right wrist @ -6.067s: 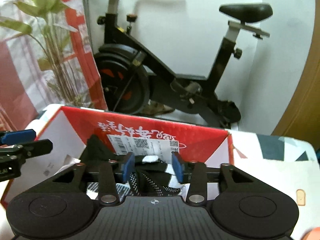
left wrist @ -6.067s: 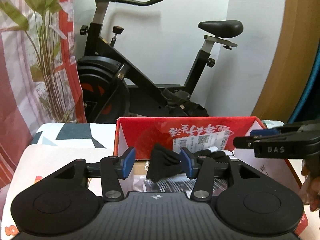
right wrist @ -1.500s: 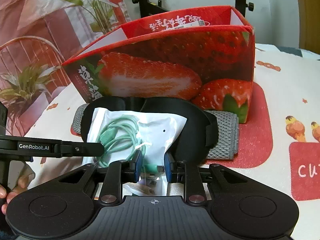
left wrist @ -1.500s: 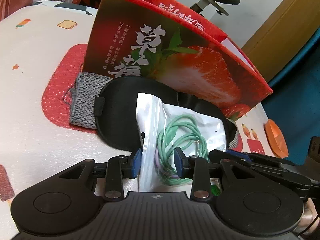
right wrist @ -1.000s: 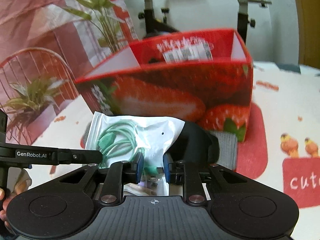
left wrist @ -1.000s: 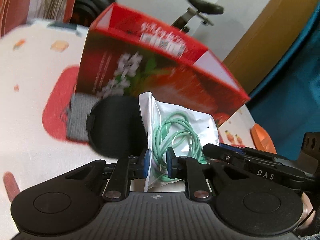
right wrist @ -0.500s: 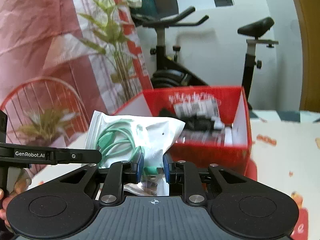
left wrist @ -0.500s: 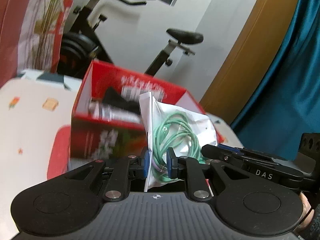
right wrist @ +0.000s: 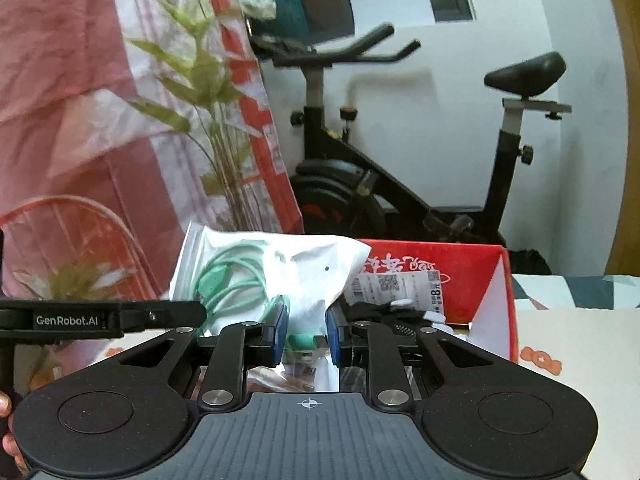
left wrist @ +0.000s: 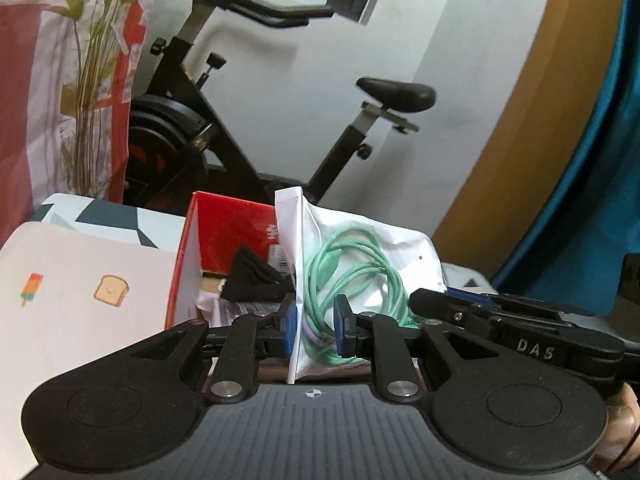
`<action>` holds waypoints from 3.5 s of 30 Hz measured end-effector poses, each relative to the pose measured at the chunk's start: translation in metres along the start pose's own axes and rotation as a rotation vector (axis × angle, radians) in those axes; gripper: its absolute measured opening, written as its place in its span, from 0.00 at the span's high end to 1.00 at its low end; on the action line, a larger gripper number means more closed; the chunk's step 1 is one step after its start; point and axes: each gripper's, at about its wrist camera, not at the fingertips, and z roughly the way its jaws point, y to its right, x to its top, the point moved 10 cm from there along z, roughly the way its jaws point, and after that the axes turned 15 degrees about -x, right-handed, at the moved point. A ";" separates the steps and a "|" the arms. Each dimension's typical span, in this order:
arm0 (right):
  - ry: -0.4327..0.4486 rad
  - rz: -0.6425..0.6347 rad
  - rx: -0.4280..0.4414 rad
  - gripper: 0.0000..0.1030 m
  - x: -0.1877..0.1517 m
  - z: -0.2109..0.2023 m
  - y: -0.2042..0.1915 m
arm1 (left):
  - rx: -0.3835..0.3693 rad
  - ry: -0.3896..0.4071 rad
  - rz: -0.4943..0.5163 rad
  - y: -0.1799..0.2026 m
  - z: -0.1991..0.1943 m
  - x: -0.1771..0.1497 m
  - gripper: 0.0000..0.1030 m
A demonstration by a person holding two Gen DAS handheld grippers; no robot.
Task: Organize soft objects
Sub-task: 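Lift the cable bag with both grippers and carry it over the red box, then lower the cable bag into the red box and open both grippers, then move both grippers to the black eye mask on the table, then close both grippers on the rim of the black eye mask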
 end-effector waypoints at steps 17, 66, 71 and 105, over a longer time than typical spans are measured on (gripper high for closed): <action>-0.271 -0.019 -0.077 0.79 -0.034 0.103 0.003 | 0.076 -0.181 -0.079 -0.049 0.053 -0.017 0.80; 0.037 0.031 -0.149 0.56 -0.077 -0.047 0.035 | 0.164 -0.034 0.023 -0.012 -0.051 -0.083 0.50; -0.009 0.000 -0.142 0.56 -0.107 -0.047 0.029 | 0.178 -0.053 -0.019 -0.019 -0.051 -0.103 0.50; -0.141 0.032 -0.156 0.48 -0.190 0.003 0.045 | 0.211 -0.161 -0.116 -0.036 -0.029 -0.153 0.50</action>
